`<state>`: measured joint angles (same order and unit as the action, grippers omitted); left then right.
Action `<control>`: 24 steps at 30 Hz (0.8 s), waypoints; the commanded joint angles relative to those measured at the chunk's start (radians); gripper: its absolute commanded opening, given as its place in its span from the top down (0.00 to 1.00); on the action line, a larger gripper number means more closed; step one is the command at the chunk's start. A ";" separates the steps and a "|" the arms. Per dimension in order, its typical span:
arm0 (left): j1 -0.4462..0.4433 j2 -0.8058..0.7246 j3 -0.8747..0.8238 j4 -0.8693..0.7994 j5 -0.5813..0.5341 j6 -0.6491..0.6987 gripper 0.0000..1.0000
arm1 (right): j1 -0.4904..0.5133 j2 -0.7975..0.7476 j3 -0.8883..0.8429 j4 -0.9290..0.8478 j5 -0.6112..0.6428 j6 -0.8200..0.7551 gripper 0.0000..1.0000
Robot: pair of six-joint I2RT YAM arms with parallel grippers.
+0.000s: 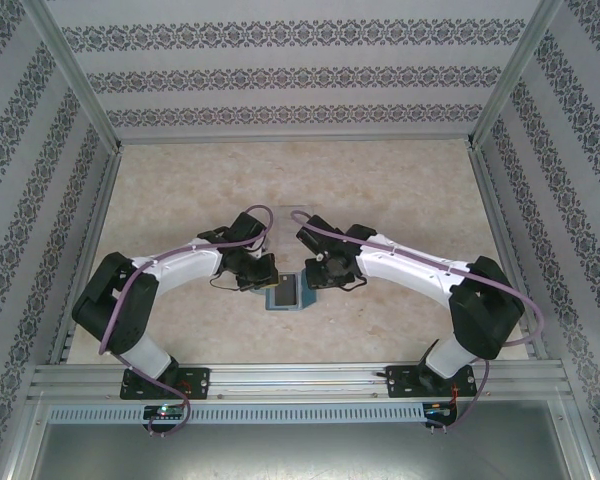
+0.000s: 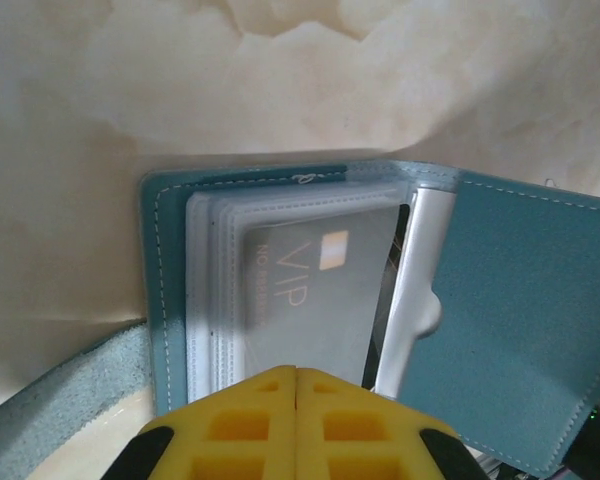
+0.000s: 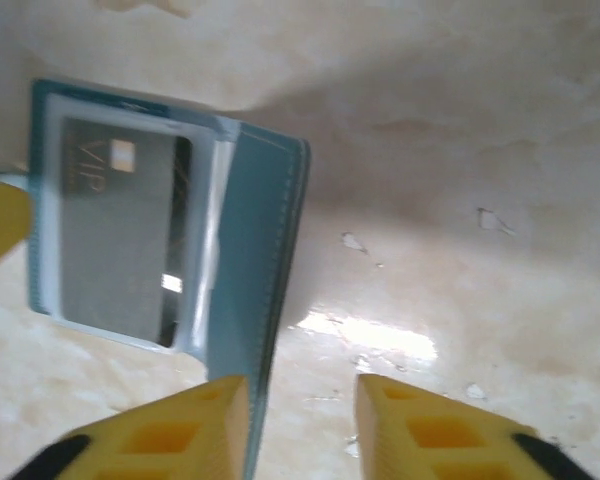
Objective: Take the credit cards out of the card holder
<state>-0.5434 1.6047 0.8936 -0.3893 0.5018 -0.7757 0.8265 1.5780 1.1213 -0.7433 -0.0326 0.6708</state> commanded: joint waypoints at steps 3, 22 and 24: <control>-0.012 0.015 -0.013 0.049 0.017 -0.020 0.93 | -0.003 -0.030 0.012 0.097 -0.113 0.027 0.77; -0.017 0.038 -0.017 0.047 0.015 -0.021 0.94 | -0.072 0.049 -0.157 0.351 -0.278 0.148 0.69; -0.019 0.040 -0.015 0.047 0.015 -0.022 0.94 | -0.080 0.049 -0.177 0.388 -0.295 0.158 0.70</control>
<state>-0.5446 1.6283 0.8791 -0.3542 0.5095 -0.7906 0.7547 1.6161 0.9707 -0.4213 -0.2863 0.8036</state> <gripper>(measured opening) 0.067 0.304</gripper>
